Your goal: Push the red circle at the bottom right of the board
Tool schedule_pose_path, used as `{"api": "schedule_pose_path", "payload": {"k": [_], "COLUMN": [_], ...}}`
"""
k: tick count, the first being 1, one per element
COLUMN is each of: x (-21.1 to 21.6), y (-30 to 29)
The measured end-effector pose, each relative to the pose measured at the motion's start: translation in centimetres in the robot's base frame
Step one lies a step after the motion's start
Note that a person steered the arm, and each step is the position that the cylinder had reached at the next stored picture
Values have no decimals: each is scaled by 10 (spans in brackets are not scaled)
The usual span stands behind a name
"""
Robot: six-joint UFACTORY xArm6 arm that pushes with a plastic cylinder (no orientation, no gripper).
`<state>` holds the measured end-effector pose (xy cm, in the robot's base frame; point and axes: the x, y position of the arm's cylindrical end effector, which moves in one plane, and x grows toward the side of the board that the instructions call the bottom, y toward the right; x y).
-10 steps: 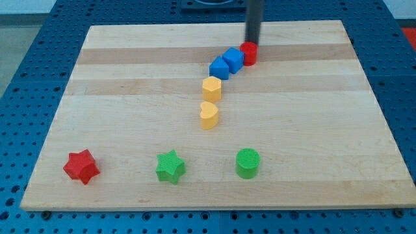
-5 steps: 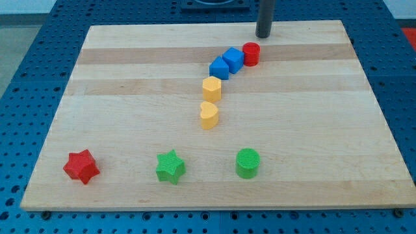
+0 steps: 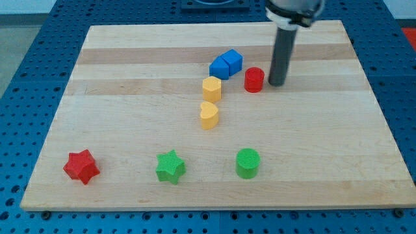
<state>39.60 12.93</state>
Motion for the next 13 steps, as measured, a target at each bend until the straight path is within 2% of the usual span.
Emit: {"api": "schedule_pose_path", "payload": {"k": [1, 2, 6, 7, 8, 11, 12, 13], "x": [-14, -64, -49, -13, 21, 115, 98, 122], "y": [12, 9, -75, -72, -29, 17, 19, 37]}}
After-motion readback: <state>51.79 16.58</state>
